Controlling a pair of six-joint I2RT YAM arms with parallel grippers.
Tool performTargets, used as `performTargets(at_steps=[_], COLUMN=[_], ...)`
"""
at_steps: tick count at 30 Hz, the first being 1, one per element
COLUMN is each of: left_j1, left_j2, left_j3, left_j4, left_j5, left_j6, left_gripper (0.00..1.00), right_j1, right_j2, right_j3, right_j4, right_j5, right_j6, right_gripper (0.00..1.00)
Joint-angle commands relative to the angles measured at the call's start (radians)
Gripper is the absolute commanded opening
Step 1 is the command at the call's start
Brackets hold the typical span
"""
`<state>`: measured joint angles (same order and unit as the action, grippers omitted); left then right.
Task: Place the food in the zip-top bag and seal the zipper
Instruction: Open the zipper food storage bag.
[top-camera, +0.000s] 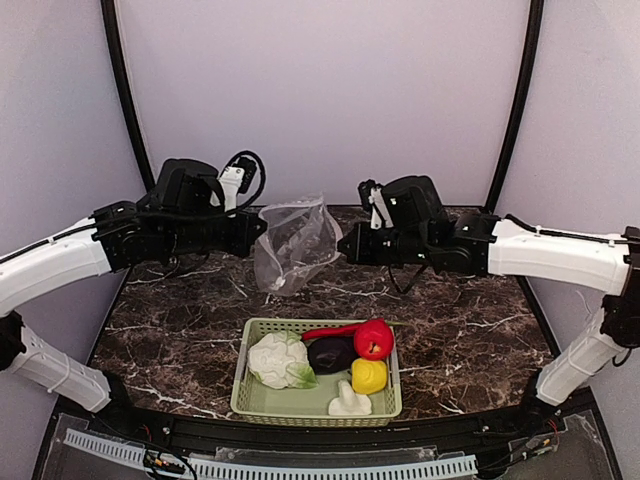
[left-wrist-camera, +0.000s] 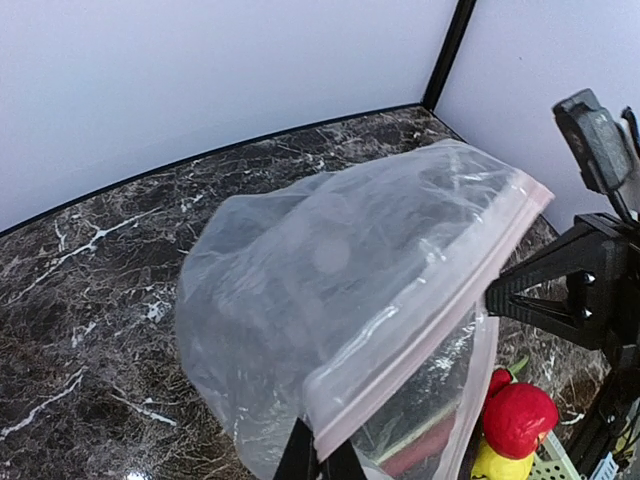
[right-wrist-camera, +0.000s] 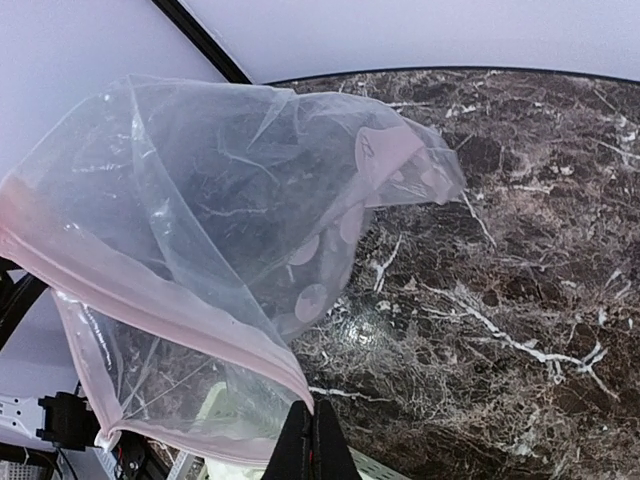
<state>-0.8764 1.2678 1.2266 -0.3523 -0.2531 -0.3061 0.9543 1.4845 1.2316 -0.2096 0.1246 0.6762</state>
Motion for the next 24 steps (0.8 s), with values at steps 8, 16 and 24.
performTargets(at_steps=[8,16,24], left_j1=[-0.048,-0.047,-0.043], left_j2=[0.104,0.131,0.150], left_j3=[-0.023,0.002,0.033], left_j4=[-0.029,-0.034,-0.047], left_j5=[0.100,0.081,0.105], left_j6=[0.004,-0.059,-0.060], left_gripper=[0.01,0.01,0.01], right_j1=[-0.008,0.020,0.099], right_j2=[0.045,-0.067,-0.170], right_j3=[-0.034,-0.078,-0.142], right_j4=[0.016,-0.015,-0.261], right_j5=[-0.076,-0.061,0.111], right_j6=[0.016,-0.070,-0.037], right_gripper=[0.09,0.65,0.82])
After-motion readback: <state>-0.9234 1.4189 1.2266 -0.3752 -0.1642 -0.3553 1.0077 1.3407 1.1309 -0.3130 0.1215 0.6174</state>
